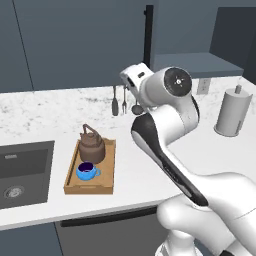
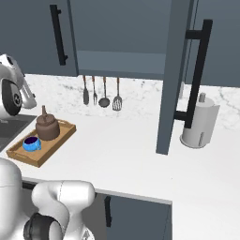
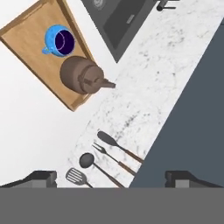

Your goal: Pick the kettle from the counter and place it on the tray. Then pick the mug from the cabinet and place it on the tray. Then close the cabinet doors.

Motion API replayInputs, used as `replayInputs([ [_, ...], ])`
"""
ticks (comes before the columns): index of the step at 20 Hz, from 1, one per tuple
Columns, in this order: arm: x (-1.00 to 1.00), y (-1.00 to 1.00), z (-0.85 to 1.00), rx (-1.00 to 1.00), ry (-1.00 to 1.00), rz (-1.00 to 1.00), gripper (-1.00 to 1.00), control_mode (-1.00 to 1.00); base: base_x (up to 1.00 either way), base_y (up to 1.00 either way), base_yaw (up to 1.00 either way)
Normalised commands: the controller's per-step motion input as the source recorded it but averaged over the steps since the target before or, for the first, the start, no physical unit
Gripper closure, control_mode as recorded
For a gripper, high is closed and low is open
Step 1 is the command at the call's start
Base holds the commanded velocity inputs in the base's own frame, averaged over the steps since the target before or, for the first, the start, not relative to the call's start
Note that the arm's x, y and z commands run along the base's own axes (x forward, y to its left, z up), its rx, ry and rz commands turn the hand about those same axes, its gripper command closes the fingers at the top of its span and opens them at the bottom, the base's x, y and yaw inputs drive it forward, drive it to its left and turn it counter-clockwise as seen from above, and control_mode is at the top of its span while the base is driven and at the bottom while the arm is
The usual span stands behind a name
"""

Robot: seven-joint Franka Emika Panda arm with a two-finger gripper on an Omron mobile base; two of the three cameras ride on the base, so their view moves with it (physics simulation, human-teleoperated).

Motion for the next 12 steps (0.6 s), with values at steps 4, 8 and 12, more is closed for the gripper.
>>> replayInputs([
  [4,-0.63,-0.11,0.02,-0.20,0.00,0.00,-1.00,-1.00,0.00,0.00,0.00],
  [8,-0.59,-0.07,0.01,-0.25,0.00,0.00,-1.00,-1.00,0.00,0.00,0.00],
  [12,-0.61,-0.12,0.00,-0.23,0.00,-0.01,-1.00,-1.00,0.00,0.00,0.00],
])
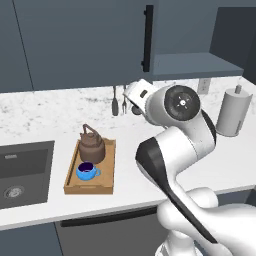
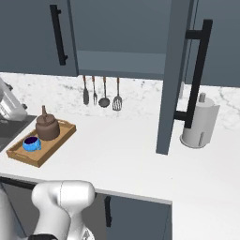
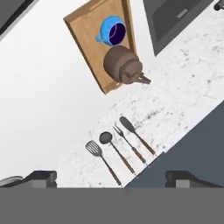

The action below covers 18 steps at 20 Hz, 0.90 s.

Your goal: Pick the kettle from the counter and place it on the tray. Then pick the mug from the cabinet and place it on the tray. Then close the cabinet doors.

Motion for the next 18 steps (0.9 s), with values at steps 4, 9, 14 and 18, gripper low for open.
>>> replayInputs([
  [4,-0.58,-0.19,0.00,-0.19,0.00,-0.03,-1.00,-1.00,0.00,0.00,0.00],
  [9,-0.49,-0.44,0.00,-0.08,0.00,-0.05,-1.00,-1.00,0.00,0.00,0.00],
  [14,-0.03,-0.52,0.01,-0.04,-0.05,-0.31,-1.00,-1.00,0.00,0.00,0.00],
  [18,-0.07,-0.60,0.02,0.00,-0.03,-0.37,-1.00,-1.00,0.00,0.00,0.00],
])
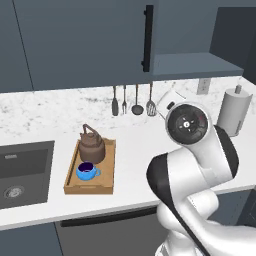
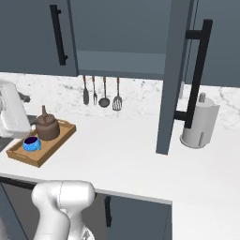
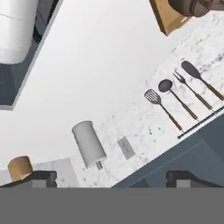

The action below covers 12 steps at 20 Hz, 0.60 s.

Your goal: Pick the kettle from the counter and place it on the tray. Then pick the mug from the cabinet and place it on the tray. Then close the cabinet doors.

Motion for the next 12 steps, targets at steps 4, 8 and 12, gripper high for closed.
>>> replayInputs([
  [4,-0.16,-0.62,0.06,0.00,-0.28,-0.33,-1.00,-1.00,0.00,0.00,0.00],
  [8,-0.13,-0.70,0.01,0.05,-0.35,-0.25,-1.00,-1.00,0.00,0.00,0.00],
  [12,-0.08,-0.84,0.00,0.17,-0.22,-0.12,-1.00,-1.00,0.00,0.00,0.00],
])
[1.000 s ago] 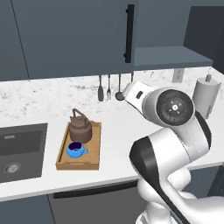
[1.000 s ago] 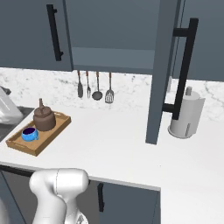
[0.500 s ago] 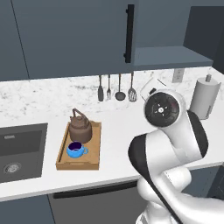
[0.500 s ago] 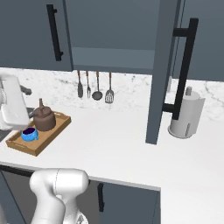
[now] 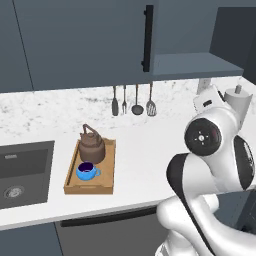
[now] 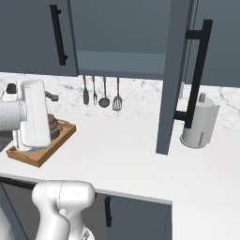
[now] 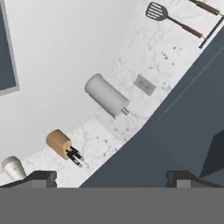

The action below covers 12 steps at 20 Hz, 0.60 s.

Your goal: Pick the kettle from the counter and place it on the tray. Then pick the mug from the cabinet and place it on the tray. Then close the cabinet doors.

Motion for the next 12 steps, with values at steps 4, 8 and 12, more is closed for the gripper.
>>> replayInputs([
  [4,0.00,-0.82,0.00,0.17,-0.17,-0.02,-1.00,-1.00,0.00,0.00,0.00],
  [8,0.00,-0.69,0.00,0.14,-0.09,-0.08,-1.00,-1.00,0.00,0.00,0.00],
  [12,-0.04,-0.40,0.00,0.10,-0.07,-0.21,-1.00,-1.00,0.00,0.00,0.00],
])
